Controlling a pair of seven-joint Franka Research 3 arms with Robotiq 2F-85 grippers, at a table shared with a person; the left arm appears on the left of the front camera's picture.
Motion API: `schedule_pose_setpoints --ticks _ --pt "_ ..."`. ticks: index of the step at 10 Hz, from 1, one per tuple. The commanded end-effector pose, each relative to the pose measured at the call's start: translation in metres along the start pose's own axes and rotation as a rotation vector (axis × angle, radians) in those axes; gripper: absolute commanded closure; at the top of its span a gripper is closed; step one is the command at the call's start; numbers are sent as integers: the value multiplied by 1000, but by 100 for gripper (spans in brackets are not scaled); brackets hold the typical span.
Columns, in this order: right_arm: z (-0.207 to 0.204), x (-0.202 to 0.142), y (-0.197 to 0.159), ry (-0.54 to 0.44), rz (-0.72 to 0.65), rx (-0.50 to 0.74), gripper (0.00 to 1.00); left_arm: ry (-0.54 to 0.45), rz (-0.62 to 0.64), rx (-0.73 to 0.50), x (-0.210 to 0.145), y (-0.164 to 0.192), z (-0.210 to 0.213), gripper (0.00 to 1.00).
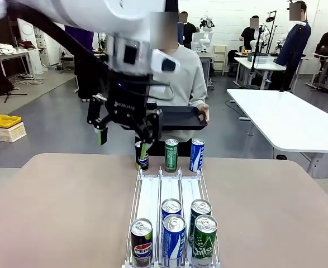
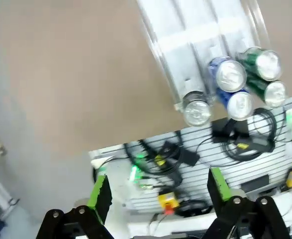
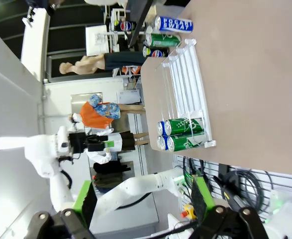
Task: Retrieve and hand over the desired beverage to the person.
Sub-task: Pick up another can of the same type that the person held from the Automatic Can Dispenser.
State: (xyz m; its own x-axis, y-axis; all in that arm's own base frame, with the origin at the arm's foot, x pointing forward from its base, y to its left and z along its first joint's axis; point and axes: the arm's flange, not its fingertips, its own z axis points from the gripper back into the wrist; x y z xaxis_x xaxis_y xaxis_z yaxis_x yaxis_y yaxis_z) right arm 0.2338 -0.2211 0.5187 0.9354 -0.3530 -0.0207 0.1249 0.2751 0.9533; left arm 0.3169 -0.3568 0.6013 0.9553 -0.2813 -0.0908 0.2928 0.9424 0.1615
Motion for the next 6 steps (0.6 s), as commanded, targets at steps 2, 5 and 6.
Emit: schedule_pose_setpoints --ticks 2,5,6 --pt "-1 0 0 -1 12 25 0 90 3 -32 -7 -35 -20 0" --pt "-1 0 0 -1 12 25 0 21 -1 -200 -31 -59 -46 0" --pt "-1 0 0 -1 12 25 0 -6 -27 -244 -32 -49 -41 0"
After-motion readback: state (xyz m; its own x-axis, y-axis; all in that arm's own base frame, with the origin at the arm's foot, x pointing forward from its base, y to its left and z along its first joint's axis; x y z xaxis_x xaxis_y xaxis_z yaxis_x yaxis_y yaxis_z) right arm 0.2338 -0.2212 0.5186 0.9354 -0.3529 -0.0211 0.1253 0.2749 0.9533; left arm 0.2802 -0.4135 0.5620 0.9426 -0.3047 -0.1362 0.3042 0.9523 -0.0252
